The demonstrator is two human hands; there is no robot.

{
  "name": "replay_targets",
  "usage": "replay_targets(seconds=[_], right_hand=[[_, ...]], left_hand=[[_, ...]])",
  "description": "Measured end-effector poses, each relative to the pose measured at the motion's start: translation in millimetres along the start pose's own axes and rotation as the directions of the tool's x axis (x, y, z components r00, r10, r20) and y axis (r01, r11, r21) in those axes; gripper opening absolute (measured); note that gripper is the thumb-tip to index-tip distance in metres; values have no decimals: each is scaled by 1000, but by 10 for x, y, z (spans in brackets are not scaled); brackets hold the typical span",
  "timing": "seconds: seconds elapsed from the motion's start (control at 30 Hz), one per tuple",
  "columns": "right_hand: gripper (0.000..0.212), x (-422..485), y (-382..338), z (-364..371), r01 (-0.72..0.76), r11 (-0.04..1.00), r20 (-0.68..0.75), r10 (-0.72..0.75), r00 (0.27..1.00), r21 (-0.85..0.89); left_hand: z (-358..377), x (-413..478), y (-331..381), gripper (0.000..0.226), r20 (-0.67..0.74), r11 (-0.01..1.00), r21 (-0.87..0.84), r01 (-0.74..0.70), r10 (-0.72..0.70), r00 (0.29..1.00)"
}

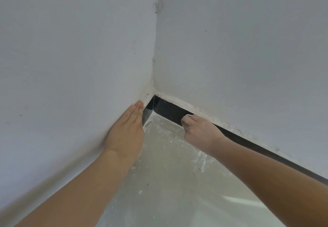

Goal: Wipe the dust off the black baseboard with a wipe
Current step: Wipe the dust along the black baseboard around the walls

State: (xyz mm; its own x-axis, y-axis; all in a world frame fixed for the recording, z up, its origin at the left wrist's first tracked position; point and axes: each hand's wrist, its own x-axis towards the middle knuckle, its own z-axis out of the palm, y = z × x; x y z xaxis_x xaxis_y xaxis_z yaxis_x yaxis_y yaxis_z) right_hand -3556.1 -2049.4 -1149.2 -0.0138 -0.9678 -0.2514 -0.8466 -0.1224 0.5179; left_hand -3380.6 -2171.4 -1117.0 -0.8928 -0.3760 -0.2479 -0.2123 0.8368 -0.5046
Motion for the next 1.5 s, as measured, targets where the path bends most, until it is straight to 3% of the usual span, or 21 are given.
replay_targets(seconds=[0.17,0.27,0.33,0.4,0.5,0.63,0.8,0.93,1.07,1.23,1.33,1.5], right_hand=[[23,-358,16,87,-52,997,95,46,994,63],[16,-490,-45,-36,-142,972,408,55,911,187],[21,-475,-82,-110,-158,955,529,1,848,251],[17,-355,-149,-216,-55,954,441,-85,894,294],[17,37,-258,-269,85,974,147,-117,982,209],[11,614,-202,-175,92,996,-81,-91,993,12],[7,583,-147,3,16,1000,-42,-17,999,-19],[6,74,-141,127,9,999,76,-11,997,32],[26,-469,-141,346,-65,996,262,46,964,67],[25,-993,-141,337,-165,972,337,102,936,165],[6,-1248,-99,229,-108,989,243,81,967,98],[9,-1259,-46,132,13,1000,142,-11,990,-14]], left_hand=[[8,0,3,58,0,1000,1,5,-5,1000],[22,15,12,58,-8,1000,3,12,-12,1000],[13,27,21,58,-10,1000,-4,18,-18,1000],[-4,37,35,57,-7,1000,-13,27,-27,1000],[-9,44,43,58,-4,999,-5,34,-34,999],[1,31,22,59,14,1000,17,18,-18,1000],[12,6,6,58,10,998,63,-17,16,1000],[28,16,27,57,-3,999,44,-1,1,1000],[10,29,57,58,4,999,29,36,-36,999],[-69,24,141,58,32,994,2,106,-106,994],[-44,71,278,58,-100,997,-51,52,-57,993],[-219,347,636,59,-341,950,-219,-222,139,930]])
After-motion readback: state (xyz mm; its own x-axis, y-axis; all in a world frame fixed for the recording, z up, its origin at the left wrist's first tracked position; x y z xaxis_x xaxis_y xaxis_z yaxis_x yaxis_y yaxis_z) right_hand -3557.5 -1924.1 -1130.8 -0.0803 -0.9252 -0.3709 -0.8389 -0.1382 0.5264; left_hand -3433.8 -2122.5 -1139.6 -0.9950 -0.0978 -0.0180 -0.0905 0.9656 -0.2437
